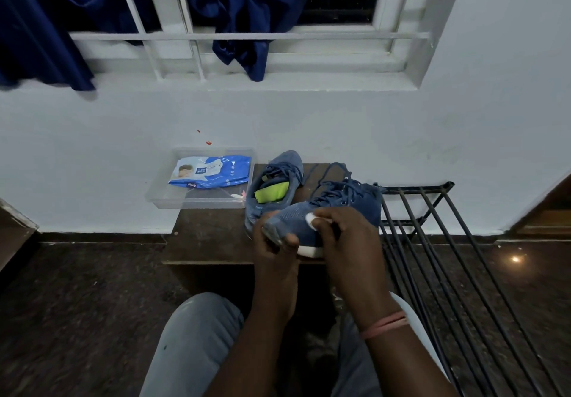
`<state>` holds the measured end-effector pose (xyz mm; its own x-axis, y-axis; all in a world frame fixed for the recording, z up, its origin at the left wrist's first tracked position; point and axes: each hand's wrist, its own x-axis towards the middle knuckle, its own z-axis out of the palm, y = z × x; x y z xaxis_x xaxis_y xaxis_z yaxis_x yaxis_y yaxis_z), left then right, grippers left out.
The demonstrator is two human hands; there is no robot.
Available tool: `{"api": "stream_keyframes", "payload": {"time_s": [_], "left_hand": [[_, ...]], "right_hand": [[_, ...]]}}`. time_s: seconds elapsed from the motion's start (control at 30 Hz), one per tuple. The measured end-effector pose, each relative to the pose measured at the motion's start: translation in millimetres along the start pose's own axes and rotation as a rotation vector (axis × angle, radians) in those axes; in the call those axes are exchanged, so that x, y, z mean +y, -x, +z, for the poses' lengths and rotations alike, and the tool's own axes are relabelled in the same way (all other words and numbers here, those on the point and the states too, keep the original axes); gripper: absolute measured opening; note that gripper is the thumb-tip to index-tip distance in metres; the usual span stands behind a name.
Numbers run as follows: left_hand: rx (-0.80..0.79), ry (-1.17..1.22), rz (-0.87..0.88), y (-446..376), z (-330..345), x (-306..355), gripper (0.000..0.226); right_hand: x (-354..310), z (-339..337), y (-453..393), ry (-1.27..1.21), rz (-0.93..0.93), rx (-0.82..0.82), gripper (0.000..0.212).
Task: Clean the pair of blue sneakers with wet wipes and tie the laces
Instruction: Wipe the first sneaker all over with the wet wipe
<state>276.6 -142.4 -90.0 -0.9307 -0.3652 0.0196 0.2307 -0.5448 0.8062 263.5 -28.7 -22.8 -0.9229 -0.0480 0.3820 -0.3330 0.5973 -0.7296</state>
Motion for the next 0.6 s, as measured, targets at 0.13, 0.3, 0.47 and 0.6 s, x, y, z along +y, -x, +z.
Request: {"api": "stream_keyframes", "payload": {"time_s": [0.13, 0.3, 0.47, 0.6], "left_hand": [[0.017, 0.025, -0.109, 8.3, -4.3, 2.2, 0.110], [-0.112, 0.168, -0.455, 18.3, -28.1, 4.5, 0.088], [-0.167, 0.316, -0.627, 30.2, -54.4, -3.0, 0.069], [-0.204, 0.332, -0.594, 25.1, -63.2, -9.4, 0.083]], "right_hand": [[5.2, 10.3, 15.0, -0.044, 0.030, 0.033, 0.011], [19.1, 22.5, 41.2, -0.161, 0.071, 0.077, 0.013], [39.4, 25.3, 64.5, -0.153, 0.060, 0.051, 0.015], [48.5, 32.5, 69.5, -0.031, -0.031, 0.002, 0.015]]}}
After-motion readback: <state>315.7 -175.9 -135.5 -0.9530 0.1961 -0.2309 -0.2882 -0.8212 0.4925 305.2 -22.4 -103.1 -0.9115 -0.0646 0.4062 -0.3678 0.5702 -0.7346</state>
